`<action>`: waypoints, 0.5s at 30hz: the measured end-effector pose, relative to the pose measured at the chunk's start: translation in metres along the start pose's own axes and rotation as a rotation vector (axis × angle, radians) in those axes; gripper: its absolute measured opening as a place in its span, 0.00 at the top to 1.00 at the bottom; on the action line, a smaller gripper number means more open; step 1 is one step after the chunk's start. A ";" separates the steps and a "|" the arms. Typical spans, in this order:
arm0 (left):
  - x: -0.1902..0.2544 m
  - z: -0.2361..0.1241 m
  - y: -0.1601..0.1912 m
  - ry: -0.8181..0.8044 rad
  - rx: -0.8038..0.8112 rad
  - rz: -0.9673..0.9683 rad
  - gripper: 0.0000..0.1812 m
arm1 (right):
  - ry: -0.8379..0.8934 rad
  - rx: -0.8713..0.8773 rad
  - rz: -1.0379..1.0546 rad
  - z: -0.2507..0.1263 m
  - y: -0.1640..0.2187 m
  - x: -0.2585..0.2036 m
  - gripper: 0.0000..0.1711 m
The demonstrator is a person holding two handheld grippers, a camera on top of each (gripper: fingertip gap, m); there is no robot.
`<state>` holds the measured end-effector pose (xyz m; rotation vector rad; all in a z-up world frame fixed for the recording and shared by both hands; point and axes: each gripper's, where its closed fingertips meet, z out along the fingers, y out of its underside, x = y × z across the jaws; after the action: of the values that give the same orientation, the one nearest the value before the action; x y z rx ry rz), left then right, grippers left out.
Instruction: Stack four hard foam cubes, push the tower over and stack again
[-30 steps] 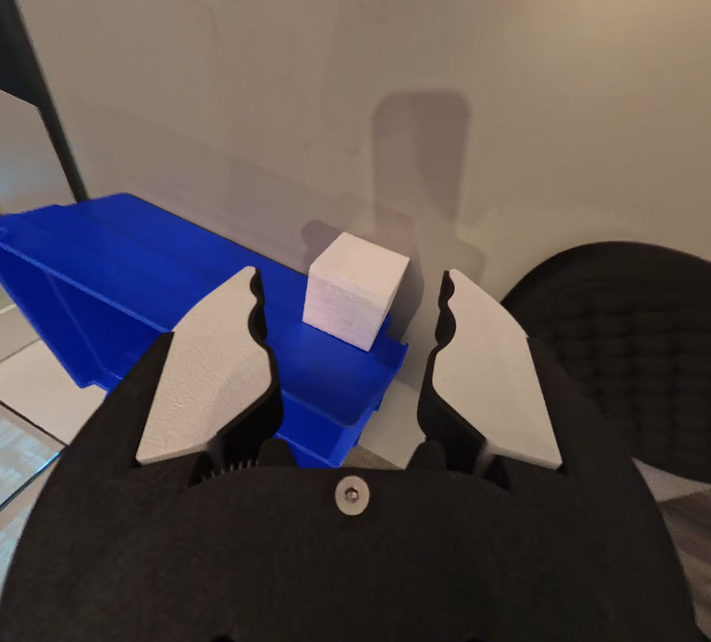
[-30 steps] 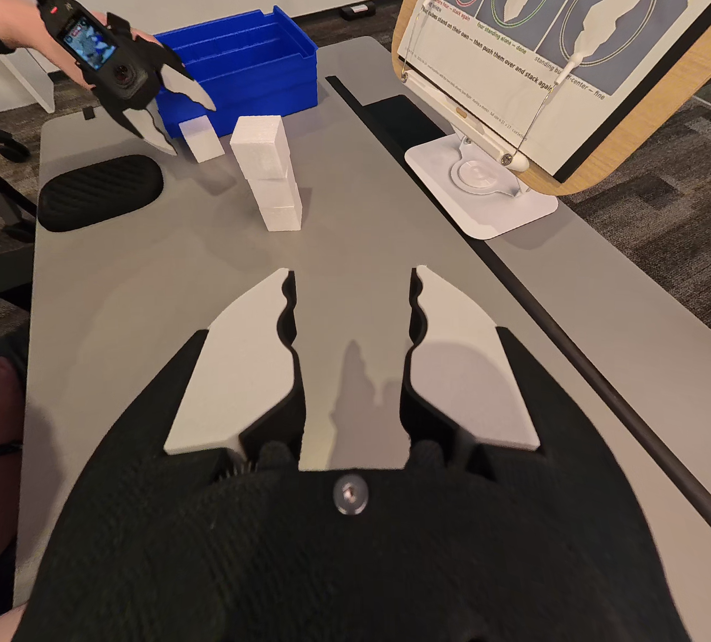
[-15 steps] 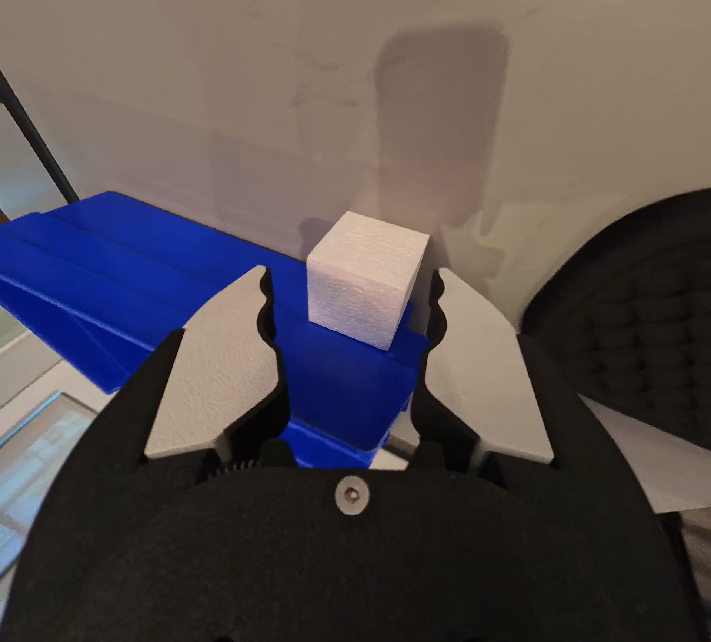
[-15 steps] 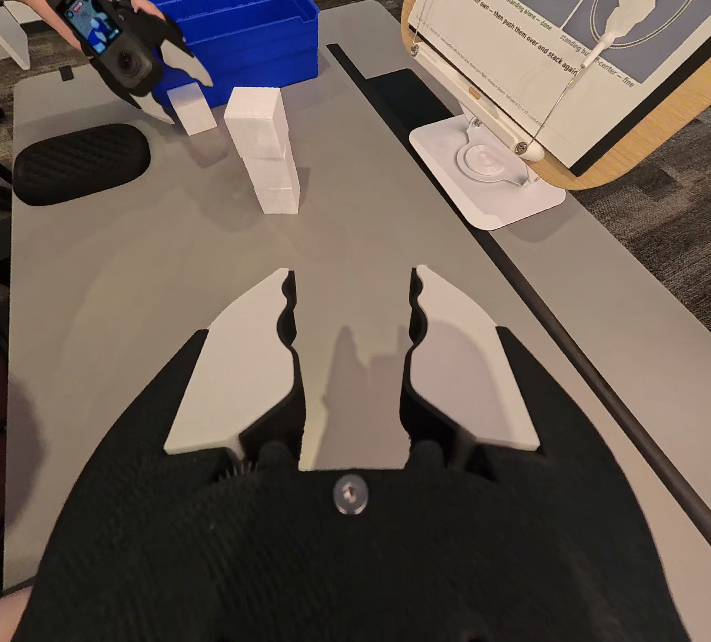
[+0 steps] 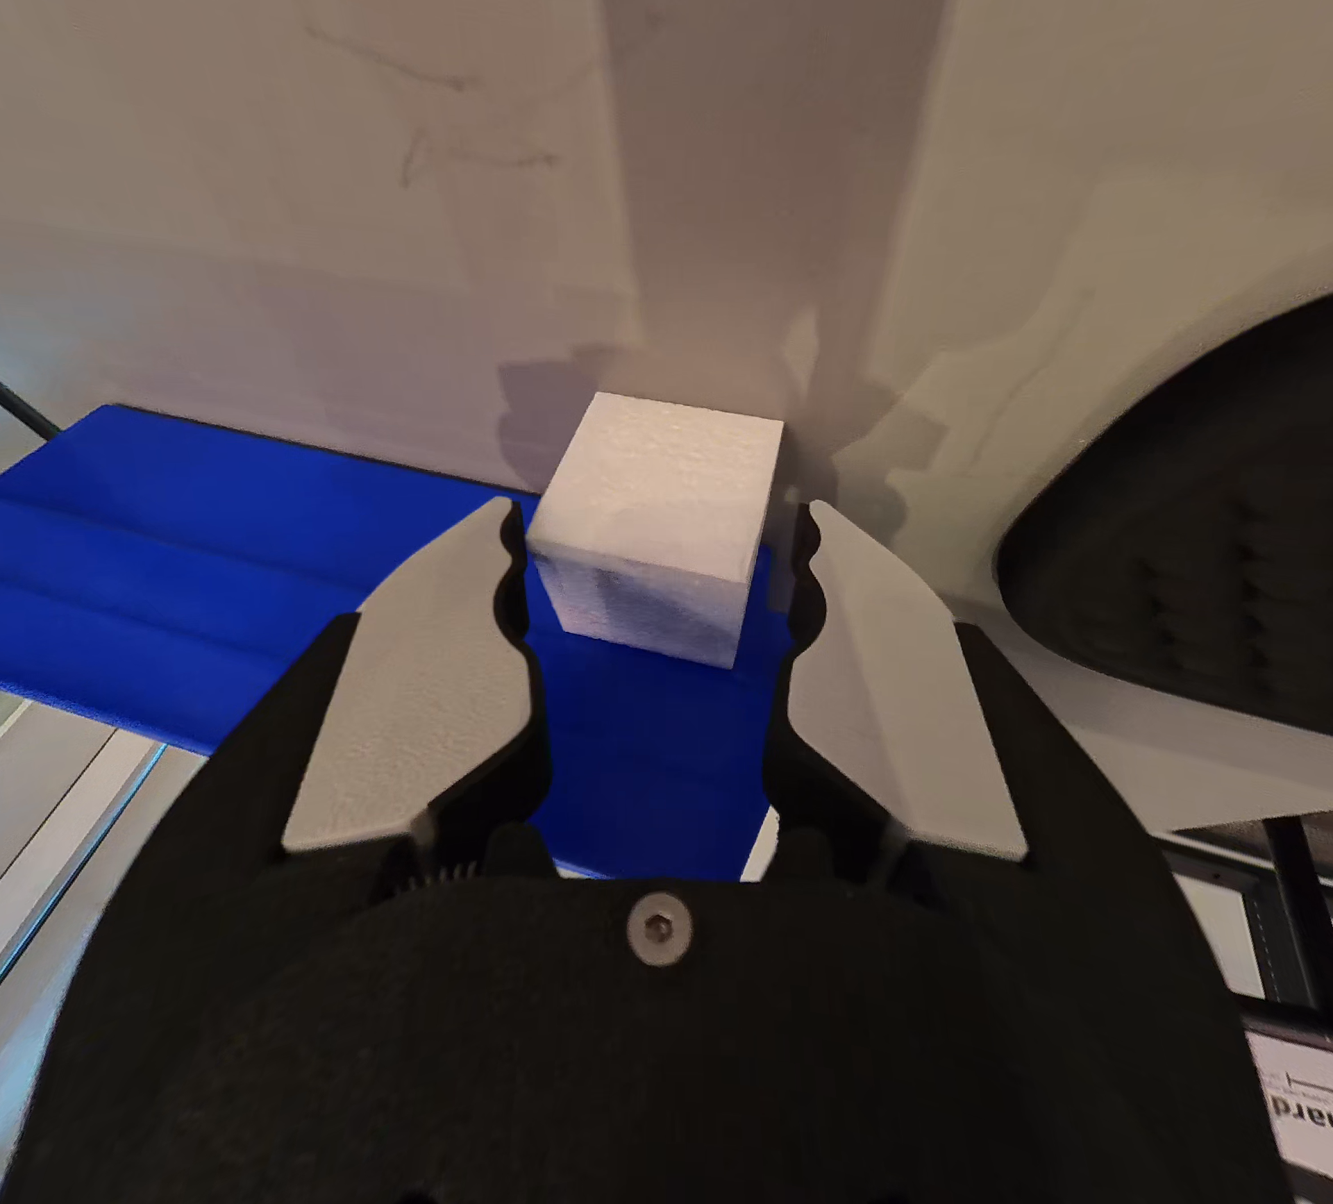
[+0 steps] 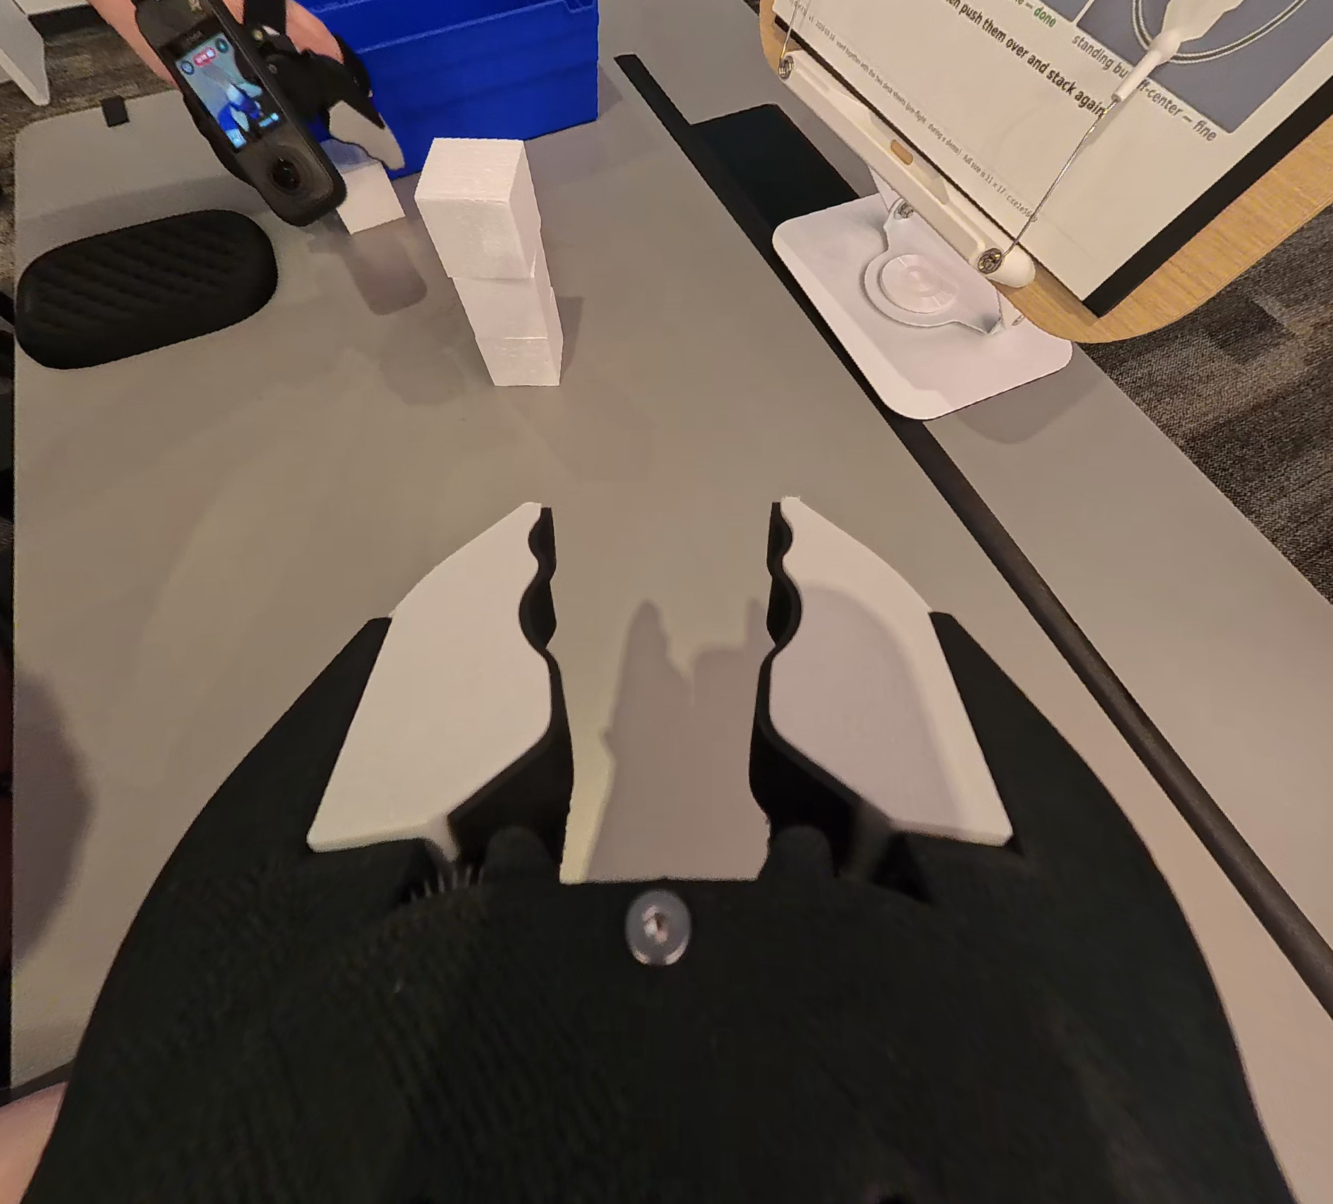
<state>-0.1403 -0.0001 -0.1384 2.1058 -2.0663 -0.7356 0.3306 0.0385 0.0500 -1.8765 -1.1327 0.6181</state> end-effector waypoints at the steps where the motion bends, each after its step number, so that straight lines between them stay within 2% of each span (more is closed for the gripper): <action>1: 0.001 0.002 0.002 0.003 -0.016 0.009 0.60 | -0.001 0.000 -0.001 0.000 0.000 0.000 0.66; 6: -0.001 0.007 0.002 0.000 -0.033 0.016 0.65 | -0.006 -0.005 -0.006 0.001 0.000 -0.002 0.66; 15: -0.002 -0.003 0.000 -0.019 0.000 0.000 0.65 | -0.009 -0.010 -0.008 0.002 0.000 -0.001 0.66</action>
<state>-0.1393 0.0012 -0.1356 2.1072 -2.0759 -0.7577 0.3285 0.0380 0.0489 -1.8788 -1.1509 0.6177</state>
